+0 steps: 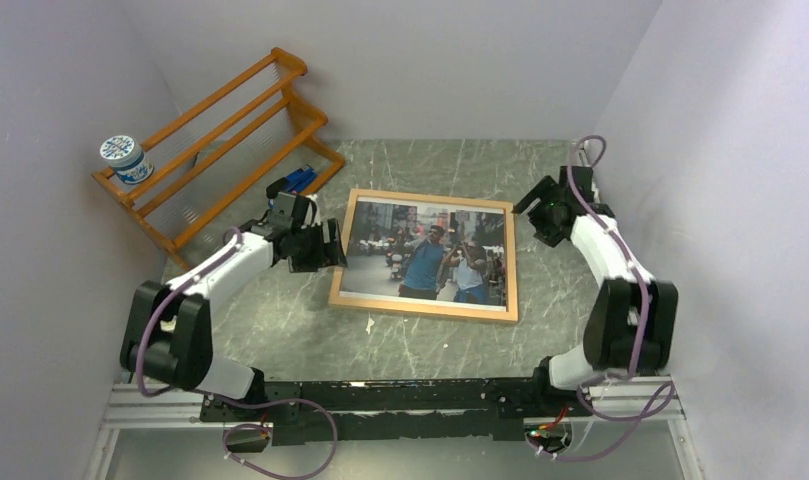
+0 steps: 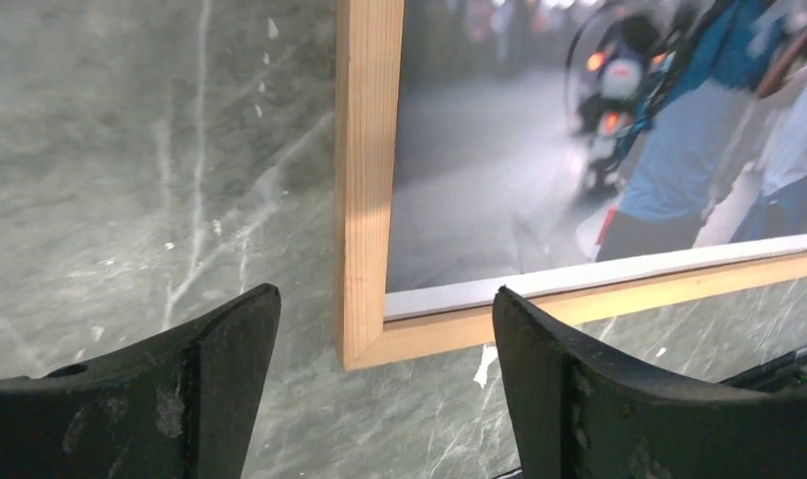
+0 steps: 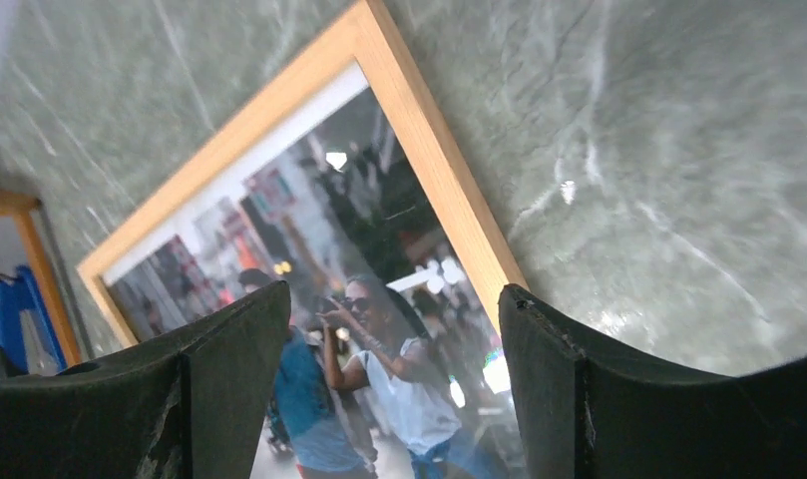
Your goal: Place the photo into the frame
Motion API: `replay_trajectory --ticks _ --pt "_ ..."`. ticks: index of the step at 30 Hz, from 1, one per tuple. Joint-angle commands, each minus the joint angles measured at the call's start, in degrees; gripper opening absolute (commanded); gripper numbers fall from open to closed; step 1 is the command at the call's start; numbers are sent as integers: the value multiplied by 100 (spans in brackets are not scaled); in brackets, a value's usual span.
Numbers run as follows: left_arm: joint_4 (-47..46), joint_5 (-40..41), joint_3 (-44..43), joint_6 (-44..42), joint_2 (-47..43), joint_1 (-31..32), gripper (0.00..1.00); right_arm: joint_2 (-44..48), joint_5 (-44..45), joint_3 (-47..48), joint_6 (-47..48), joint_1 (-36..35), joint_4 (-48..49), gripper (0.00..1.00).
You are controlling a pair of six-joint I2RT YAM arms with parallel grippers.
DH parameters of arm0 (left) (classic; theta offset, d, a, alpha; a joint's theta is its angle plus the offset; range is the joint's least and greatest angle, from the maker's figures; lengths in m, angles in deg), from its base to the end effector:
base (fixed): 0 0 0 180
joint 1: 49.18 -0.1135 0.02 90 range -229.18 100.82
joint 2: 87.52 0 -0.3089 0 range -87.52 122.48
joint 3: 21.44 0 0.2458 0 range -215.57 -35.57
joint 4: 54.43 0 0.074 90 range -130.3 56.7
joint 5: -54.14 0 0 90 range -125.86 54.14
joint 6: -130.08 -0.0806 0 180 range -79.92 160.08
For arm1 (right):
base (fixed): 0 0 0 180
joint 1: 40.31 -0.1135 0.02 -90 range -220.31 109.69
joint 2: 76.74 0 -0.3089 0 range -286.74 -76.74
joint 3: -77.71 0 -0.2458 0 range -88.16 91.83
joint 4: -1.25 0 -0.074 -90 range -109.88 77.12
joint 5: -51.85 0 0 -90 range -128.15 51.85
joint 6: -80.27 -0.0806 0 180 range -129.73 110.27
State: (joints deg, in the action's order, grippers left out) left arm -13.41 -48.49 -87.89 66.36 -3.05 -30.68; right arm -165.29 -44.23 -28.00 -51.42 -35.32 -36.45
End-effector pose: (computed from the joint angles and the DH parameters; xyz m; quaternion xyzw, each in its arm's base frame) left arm 0.2813 -0.1127 0.2140 -0.0357 0.9577 -0.1991 0.2049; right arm 0.3448 -0.0215 0.2404 0.3582 0.8737 0.1500 0.2931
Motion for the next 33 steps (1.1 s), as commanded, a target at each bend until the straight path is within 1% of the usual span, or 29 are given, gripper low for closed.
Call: replay_trajectory --ticks 1,4,9,12,14,16,19,23,26,28,33 --pt "420 510 -387 45 -792 -4 82 1331 1130 105 -159 -11 -816 81" --pt "613 512 -456 21 -1424 -4 82 2242 1524 131 -131 -48 -1546 82" --pt "1248 1045 -787 -146 -2534 -4 84 3494 2188 326 -206 -73 -2818 83" --pt "1602 1336 -1048 -251 -3250 -4 84 4119 2431 702 -209 -74 -3580 86" --pt "1936 1550 -1258 -333 -3678 -4 84 4446 2442 1044 -194 -74 -3955 91" --pt "2391 1694 -1524 -304 -4044 -4 84 4609 2446 1530 -224 -69 -4414 94" --pt "2910 1957 -1839 -329 -4519 -4 85 4679 2471 2213 -283 -69 -5057 95" --pt "3492 2281 -2216 -260 -4906 -4 85 4728 2385 2854 -220 -69 -5530 99" --pt "3810 2388 -2532 -305 -5040 -5 86 4680 2393 3323 -108 -64 -5906 99" --pt "3956 2466 -2727 -425 -5085 -4 89 4647 2445 3643 -17 -60 -6188 99" --pt "4217 2538 -3126 -557 -4996 -4 91 4796 2213 4078 463 13 -6238 99"
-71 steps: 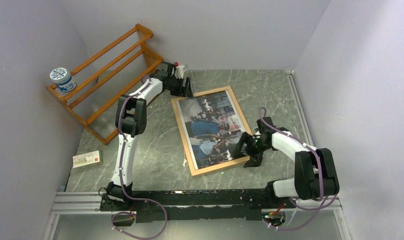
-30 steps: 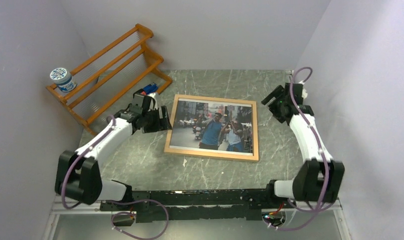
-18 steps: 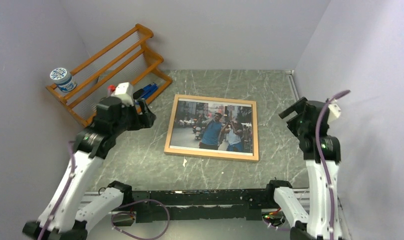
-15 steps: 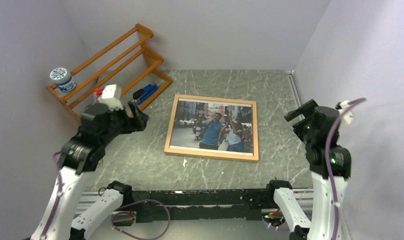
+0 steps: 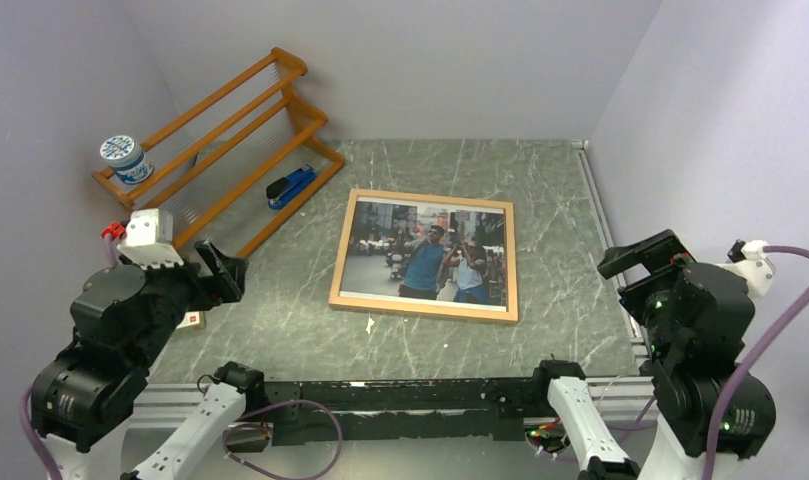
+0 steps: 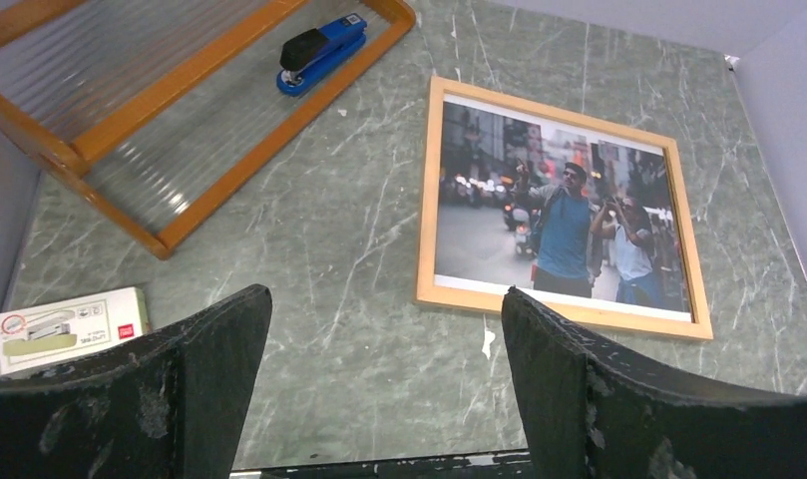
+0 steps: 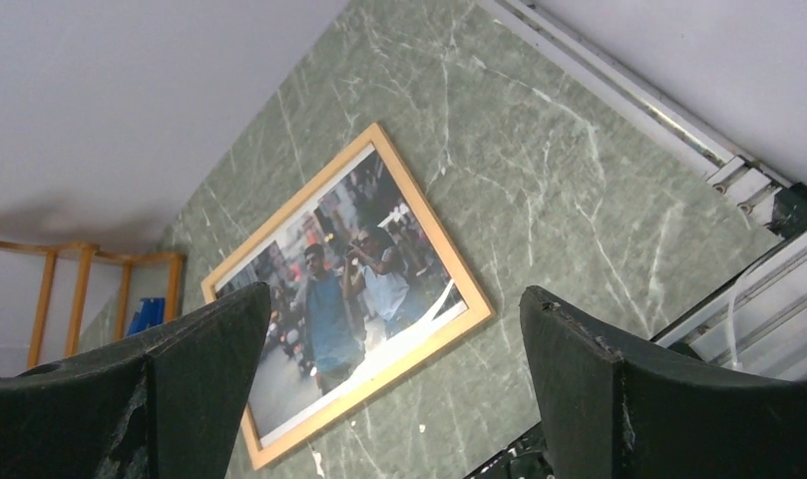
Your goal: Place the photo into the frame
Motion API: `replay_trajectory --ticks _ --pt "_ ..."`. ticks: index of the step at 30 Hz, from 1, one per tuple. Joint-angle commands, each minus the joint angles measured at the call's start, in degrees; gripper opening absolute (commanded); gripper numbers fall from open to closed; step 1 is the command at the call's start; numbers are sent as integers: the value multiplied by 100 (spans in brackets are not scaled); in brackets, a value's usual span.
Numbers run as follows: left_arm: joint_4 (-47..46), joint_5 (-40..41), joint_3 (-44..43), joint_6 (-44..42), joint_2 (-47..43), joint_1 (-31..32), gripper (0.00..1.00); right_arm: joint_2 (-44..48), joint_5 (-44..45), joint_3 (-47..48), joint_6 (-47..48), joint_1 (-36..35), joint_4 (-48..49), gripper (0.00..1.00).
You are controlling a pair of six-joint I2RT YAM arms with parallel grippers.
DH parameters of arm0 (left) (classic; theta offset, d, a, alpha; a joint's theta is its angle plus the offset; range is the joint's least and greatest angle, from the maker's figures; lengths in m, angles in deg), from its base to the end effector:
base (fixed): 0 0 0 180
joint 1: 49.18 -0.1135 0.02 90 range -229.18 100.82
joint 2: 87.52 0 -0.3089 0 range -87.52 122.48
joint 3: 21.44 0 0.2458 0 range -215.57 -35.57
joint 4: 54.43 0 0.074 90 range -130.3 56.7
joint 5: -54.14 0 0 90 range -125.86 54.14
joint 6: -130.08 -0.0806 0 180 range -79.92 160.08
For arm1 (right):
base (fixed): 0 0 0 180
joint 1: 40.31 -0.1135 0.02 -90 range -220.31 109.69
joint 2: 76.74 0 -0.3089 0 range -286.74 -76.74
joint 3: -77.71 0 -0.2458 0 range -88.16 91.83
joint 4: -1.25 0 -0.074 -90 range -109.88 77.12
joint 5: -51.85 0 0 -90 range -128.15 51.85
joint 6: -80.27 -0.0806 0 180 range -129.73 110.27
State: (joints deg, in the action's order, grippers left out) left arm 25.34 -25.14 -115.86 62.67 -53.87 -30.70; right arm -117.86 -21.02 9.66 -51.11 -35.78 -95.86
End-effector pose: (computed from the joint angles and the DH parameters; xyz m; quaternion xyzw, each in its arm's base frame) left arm 0.0311 0.0054 0.4493 -0.0833 0.8081 -0.1316 0.5681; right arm 0.0015 -0.0239 0.4819 0.3999 0.7427 0.0450 0.5352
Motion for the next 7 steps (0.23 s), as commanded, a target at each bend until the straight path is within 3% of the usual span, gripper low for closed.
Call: replay_trajectory --ticks 1,7 --pt "362 188 -349 -193 95 -2 91 60 -139 312 466 76 -298 99" --pt "228 108 -251 -256 35 -2 94 29 -230 -82 560 126 -272 99"
